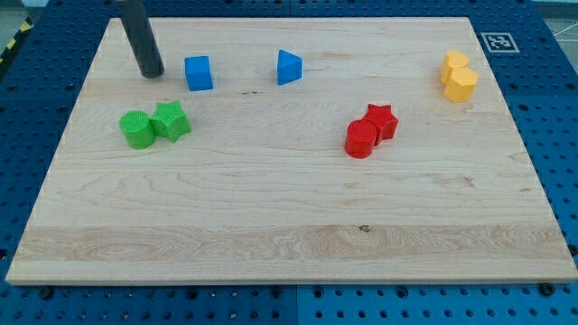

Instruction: Slide the blue cube towards the green star

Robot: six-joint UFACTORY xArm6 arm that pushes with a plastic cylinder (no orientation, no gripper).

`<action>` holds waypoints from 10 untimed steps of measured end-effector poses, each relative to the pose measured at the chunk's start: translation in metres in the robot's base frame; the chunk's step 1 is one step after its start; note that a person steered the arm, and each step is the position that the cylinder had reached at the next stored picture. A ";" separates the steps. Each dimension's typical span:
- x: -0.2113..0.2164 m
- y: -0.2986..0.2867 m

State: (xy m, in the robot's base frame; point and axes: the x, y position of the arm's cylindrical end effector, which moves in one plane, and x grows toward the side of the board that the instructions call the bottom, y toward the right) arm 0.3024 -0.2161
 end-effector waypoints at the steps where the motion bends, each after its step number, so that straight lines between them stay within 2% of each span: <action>1: -0.058 0.008; 3: -0.074 0.023; 4: -0.036 0.044; 6: -0.029 0.049; 7: 0.006 0.069; 8: 0.007 0.071; 9: 0.040 0.075; 10: 0.055 0.075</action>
State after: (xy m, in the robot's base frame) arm 0.3570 -0.1410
